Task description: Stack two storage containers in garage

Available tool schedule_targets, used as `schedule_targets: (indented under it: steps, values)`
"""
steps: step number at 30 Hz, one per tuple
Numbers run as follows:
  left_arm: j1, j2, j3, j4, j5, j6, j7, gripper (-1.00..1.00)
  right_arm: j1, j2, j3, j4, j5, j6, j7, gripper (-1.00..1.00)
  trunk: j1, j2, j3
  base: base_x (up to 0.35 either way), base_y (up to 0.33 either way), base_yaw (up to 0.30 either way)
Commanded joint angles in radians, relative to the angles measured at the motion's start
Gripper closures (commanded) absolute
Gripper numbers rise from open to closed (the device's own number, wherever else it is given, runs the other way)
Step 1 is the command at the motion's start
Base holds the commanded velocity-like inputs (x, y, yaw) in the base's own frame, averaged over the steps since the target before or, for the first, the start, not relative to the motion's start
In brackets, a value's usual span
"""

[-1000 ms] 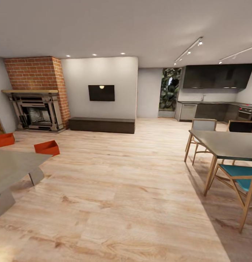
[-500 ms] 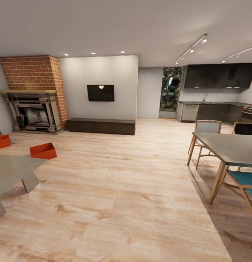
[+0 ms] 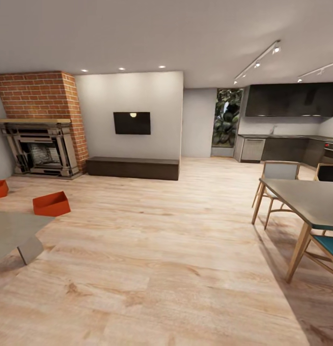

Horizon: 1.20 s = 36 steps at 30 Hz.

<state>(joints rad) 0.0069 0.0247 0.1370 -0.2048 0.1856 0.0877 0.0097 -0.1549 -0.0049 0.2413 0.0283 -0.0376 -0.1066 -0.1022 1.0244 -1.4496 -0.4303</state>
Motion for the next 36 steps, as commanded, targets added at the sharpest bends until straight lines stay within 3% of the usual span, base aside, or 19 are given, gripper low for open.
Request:
schedule_targets:
  steps: [1,28,36]
  values:
    - [0.001,0.000,0.001,-0.004,0.011,0.008,0.001,-1.00,-0.001,0.000,0.007,0.003,-0.004,-0.005,-0.002,-1.00,0.001,0.000,-0.001,0.334,0.000,0.000]
    - [0.001,0.000,0.002,-0.002,0.011,0.009,0.001,-1.00,-0.001,0.003,0.007,0.003,-0.003,-0.002,-0.002,-1.00,0.001,0.000,-0.001,0.334,0.000,0.000]
    - [0.001,0.000,0.003,-0.002,0.011,0.009,0.001,-1.00,-0.001,0.002,0.006,0.003,-0.004,-0.004,-0.002,-1.00,0.001,0.000,-0.001,0.334,0.000,0.161]
